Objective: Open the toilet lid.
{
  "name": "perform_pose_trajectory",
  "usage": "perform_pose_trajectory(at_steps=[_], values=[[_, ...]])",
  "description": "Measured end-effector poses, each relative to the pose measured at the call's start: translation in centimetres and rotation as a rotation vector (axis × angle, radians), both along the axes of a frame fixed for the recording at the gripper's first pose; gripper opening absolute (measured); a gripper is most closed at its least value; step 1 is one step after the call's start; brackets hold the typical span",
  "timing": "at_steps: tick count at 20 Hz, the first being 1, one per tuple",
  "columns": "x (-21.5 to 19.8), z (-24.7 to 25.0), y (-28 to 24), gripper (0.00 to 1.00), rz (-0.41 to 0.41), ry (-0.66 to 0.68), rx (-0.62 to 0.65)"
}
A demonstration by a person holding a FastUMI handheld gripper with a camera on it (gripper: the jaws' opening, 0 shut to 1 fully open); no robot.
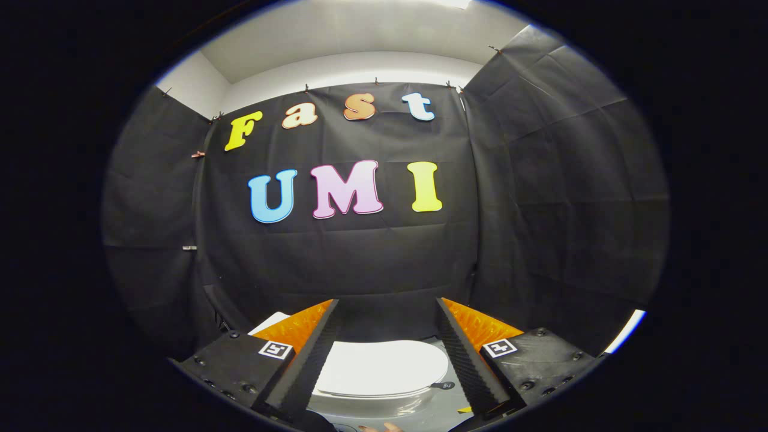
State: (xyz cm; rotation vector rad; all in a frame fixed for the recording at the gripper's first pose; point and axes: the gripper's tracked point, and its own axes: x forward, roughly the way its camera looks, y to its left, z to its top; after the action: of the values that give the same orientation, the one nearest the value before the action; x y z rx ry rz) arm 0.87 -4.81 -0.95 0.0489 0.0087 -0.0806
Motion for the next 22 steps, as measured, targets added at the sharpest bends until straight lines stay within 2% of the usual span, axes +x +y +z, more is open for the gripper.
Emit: perform_pose_trajectory(at_steps=[5, 11, 18, 22], values=[[3.0, -3.6, -4.5, 0.99, -0.056, 0.052, 0.077], [6.9, -9.7, -11.0, 0.99, -0.154, 0.125, 0.236], [11.1, -20.3, -18.5, 1.0, -0.264, 0.27, 0.434], [13.4, -27.0, -20.9, 1.0, -0.289, 0.375, 0.543]])
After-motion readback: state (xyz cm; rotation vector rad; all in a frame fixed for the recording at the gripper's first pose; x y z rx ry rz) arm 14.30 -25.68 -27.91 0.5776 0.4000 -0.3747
